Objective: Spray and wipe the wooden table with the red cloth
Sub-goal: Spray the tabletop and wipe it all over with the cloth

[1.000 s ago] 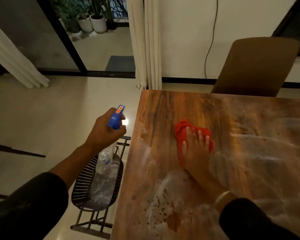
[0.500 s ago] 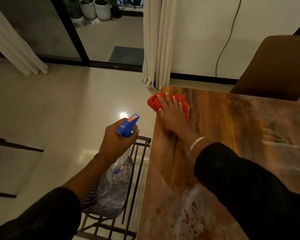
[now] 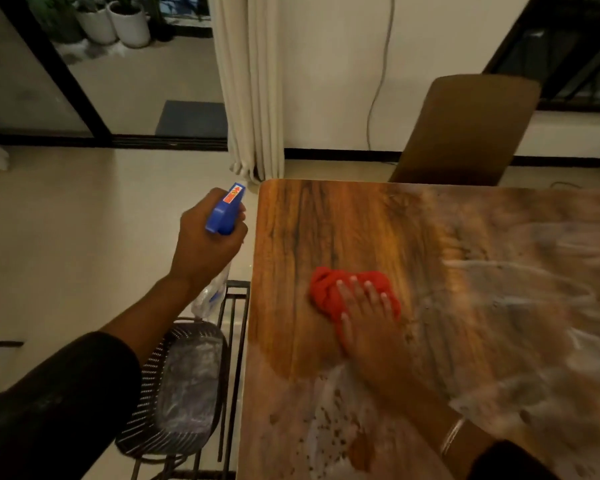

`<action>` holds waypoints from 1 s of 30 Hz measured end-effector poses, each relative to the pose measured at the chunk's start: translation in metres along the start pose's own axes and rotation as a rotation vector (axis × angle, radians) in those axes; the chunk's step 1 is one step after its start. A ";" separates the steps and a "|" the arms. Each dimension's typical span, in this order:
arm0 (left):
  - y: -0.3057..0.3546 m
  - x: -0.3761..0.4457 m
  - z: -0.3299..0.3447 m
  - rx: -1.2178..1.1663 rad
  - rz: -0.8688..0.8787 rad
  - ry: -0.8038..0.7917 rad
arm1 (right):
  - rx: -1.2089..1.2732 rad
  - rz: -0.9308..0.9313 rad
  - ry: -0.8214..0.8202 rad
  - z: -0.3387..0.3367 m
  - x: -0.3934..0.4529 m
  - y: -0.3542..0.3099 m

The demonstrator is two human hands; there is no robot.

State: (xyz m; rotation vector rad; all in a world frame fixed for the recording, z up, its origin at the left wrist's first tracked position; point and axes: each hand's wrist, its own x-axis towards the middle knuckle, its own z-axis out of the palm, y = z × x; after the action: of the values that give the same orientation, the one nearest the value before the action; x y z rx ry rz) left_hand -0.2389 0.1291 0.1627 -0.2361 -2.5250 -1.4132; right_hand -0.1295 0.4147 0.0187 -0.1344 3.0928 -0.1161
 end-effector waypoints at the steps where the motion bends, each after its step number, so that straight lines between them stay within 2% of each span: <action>1: 0.009 0.005 0.005 -0.013 0.025 -0.015 | -0.006 0.122 0.001 -0.011 0.004 0.032; 3: 0.026 0.015 0.015 -0.035 0.070 -0.020 | 0.052 0.294 0.016 -0.025 0.007 0.071; 5: 0.044 0.021 0.031 -0.045 0.115 0.001 | 0.187 0.330 0.042 -0.024 0.008 0.059; 8: 0.069 0.026 0.054 -0.083 0.144 0.010 | 0.249 0.134 0.147 0.000 -0.001 -0.020; 11: 0.087 0.027 0.076 -0.123 0.179 -0.020 | 0.199 -0.107 0.055 0.017 -0.012 -0.073; 13: 0.093 0.029 0.086 -0.146 0.203 -0.027 | 0.180 -0.202 0.025 0.022 -0.013 -0.051; 15: 0.094 0.029 0.096 -0.137 0.213 -0.026 | 0.146 -0.208 -0.005 0.014 -0.017 0.002; 17: 0.089 0.028 0.107 -0.115 0.173 -0.023 | 0.099 -0.082 0.052 0.002 -0.014 0.071; 20: 0.079 0.027 0.124 -0.114 0.080 -0.044 | 0.153 0.376 0.070 -0.022 -0.010 0.168; 22: 0.073 0.029 0.133 -0.105 0.065 -0.058 | 0.166 0.598 0.114 -0.026 -0.008 0.192; 23: 0.072 0.032 0.138 -0.097 0.074 -0.060 | 0.172 0.634 0.140 -0.023 -0.005 0.187; 25: 0.076 0.038 0.151 -0.096 0.100 -0.052 | 0.201 0.553 0.161 -0.013 0.002 0.154; 28: 0.086 0.042 0.172 -0.085 0.120 -0.060 | 0.222 0.153 0.068 0.005 0.013 0.100; 30: 0.097 0.043 0.188 -0.095 0.108 -0.109 | 0.185 -0.039 0.000 0.007 0.020 0.103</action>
State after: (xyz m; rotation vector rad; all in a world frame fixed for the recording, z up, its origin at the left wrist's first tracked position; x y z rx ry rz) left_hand -0.2797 0.3411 0.1595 -0.4721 -2.4897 -1.5176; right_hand -0.1581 0.5150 0.0034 -0.1879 3.0597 -0.4022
